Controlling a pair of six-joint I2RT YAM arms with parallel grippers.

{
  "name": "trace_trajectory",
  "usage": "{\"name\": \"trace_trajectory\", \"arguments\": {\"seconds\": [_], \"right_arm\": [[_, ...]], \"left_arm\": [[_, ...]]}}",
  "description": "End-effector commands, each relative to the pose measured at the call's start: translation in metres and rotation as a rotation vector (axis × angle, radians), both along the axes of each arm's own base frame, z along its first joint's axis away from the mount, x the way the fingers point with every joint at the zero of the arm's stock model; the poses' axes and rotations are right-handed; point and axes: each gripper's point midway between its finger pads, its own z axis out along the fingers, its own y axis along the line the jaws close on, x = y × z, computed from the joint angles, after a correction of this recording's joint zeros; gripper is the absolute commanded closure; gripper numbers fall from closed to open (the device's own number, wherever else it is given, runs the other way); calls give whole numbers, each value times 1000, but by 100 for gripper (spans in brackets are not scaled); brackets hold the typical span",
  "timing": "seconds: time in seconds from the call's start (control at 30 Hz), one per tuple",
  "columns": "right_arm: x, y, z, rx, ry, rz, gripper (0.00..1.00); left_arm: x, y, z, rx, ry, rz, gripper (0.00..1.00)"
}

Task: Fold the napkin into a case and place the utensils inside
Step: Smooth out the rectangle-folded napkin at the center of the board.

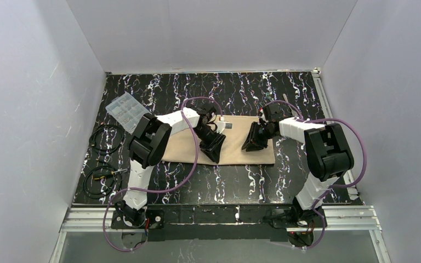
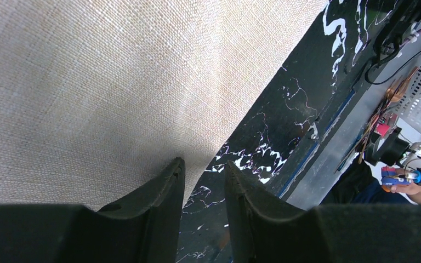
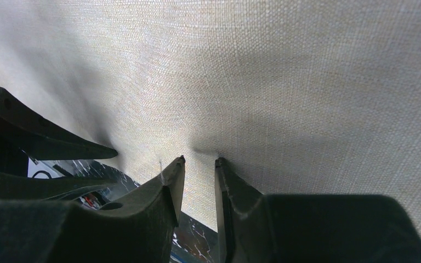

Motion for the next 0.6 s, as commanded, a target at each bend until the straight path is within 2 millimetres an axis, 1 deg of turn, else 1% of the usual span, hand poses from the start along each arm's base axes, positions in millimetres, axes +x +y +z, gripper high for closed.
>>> {"name": "trace_trajectory", "arguments": {"seconds": [0.0,0.17,0.33,0.43,0.57], "right_arm": [[-4,-29,-26,-179,1,-15,64],[-3,-35,-27,-208,-2,-11,65],[-3,-37,-30,-221,-3,-16,66],[-2,-38,-30,-227,-3,-18,66],[-1,-39,-29,-233,-8,-18,66]], "left_arm": [[0,17,-9,70,7,-18,68],[-10,25,1,51,38,-19,69],[-22,33,19,2,91,-10,69],[-20,40,23,-8,102,-1,70],[-12,61,18,31,106,19,71]]}}
